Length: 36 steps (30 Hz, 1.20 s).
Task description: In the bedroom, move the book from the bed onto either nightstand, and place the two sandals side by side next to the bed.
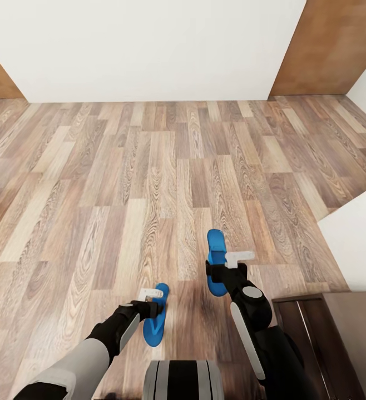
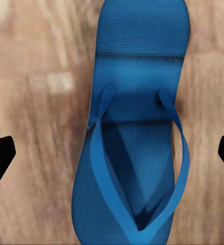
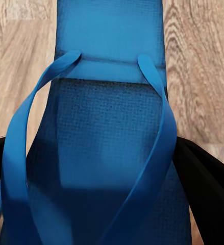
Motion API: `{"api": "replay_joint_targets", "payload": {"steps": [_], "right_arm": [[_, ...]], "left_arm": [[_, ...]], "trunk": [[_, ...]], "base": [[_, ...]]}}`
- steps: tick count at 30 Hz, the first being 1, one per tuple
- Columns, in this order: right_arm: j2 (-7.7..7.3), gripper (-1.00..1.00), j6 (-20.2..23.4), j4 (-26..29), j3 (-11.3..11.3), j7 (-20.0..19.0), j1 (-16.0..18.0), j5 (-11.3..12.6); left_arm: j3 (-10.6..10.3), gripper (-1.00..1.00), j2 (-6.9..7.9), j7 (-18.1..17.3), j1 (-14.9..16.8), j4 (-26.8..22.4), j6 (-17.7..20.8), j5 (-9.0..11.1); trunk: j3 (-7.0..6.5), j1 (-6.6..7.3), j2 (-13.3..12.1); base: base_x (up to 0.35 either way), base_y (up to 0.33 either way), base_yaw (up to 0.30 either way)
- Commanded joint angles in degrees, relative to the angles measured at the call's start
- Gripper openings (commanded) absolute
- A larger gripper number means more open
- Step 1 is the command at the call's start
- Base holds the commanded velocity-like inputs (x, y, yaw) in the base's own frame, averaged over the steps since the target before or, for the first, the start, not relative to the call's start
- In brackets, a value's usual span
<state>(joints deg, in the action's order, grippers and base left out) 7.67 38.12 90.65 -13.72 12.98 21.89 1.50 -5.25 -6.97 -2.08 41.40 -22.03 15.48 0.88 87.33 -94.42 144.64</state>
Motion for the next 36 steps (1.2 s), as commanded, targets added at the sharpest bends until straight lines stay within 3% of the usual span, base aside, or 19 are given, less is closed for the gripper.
{"api": "replay_joint_targets", "payload": {"steps": [1, 4, 33, 36], "right_arm": [[-0.01, -1.00, 0.29, 0.06, -0.08, 0.38, 0.04, 0.13], [-0.01, -1.00, 0.29, 0.06, -0.08, 0.38, 0.06, 0.13], [0.04, -1.00, 0.30, 0.06, -0.25, 0.38, 0.05, 0.17], [0.05, -1.00, 0.29, 0.06, -0.25, 0.38, 0.03, 0.17]], "left_arm": [[-0.20, 1.00, 0.03, -0.04, 0.00, -0.12, 0.33, 0.08], [-0.20, 1.00, 0.03, 0.01, 0.00, -0.12, 0.29, 0.08], [-0.12, 1.00, -0.40, 0.48, 0.00, -0.20, -0.34, 0.08], [-0.12, 1.00, -0.40, 0.49, 0.00, -0.20, -0.39, 0.08]], "trunk": [[0.26, -0.01, 0.03], [0.93, -0.09, 0.07], [0.93, -0.09, 0.07], [1.59, -0.17, 0.11]], "base": [[0.000, 0.000, 0.000], [0.000, 0.000, 0.000], [0.000, 0.000, 0.000], [0.000, 0.000, 0.000]]}}
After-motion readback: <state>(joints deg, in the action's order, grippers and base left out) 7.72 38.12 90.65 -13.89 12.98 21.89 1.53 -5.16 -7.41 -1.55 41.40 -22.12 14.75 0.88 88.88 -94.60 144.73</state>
